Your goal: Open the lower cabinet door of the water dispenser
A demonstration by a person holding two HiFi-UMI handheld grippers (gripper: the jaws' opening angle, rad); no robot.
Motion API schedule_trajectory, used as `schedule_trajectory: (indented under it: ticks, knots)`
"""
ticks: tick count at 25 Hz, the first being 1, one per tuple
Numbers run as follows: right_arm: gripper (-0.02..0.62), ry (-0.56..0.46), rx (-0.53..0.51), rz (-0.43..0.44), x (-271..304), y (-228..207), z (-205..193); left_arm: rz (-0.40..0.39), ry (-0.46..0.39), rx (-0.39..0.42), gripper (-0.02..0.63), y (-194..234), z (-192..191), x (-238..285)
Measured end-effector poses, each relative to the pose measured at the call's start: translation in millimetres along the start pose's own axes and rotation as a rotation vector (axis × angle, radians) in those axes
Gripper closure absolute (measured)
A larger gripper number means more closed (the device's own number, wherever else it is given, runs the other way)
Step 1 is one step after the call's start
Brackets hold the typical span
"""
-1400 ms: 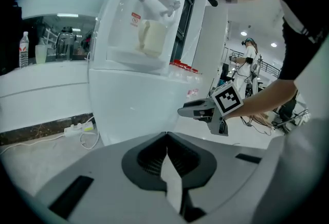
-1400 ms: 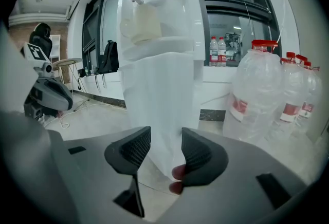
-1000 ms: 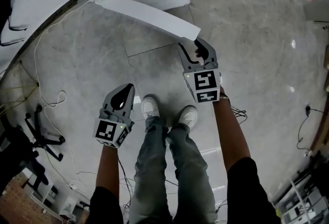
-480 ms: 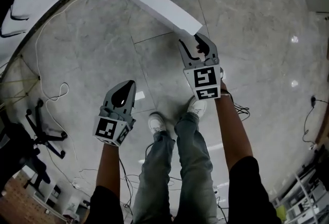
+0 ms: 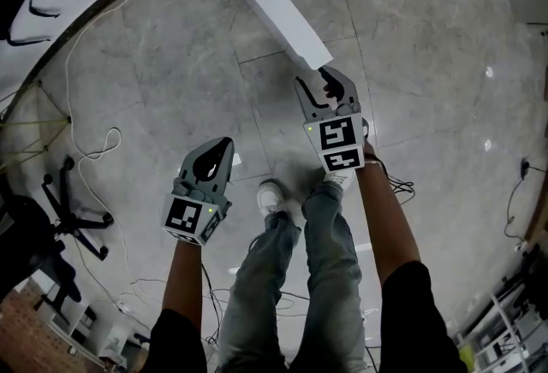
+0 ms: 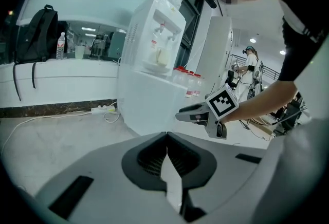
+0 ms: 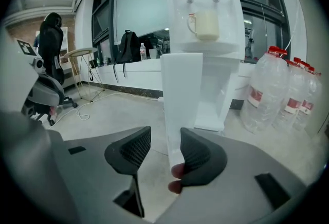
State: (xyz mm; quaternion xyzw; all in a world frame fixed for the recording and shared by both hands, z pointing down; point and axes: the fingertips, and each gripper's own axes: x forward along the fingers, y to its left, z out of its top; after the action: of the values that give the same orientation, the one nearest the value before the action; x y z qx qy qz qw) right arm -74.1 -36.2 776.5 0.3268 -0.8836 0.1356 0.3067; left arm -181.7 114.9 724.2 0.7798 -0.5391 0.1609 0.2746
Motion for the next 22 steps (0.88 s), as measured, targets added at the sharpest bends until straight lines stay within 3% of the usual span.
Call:
schedule_trajectory:
  ticks: [12,22]
  knots:
    - [0.42,0.061,-0.077,0.188,15.0,85.5,0.0,0.043,0.014,-0.047,0.594,16.9,-8.3,-38.5]
    - [0.425,0.097,-0.107,0.259,21.2,110.0,0.1,0.078,0.048,-0.08,0.594,18.6,-14.6,-60.8]
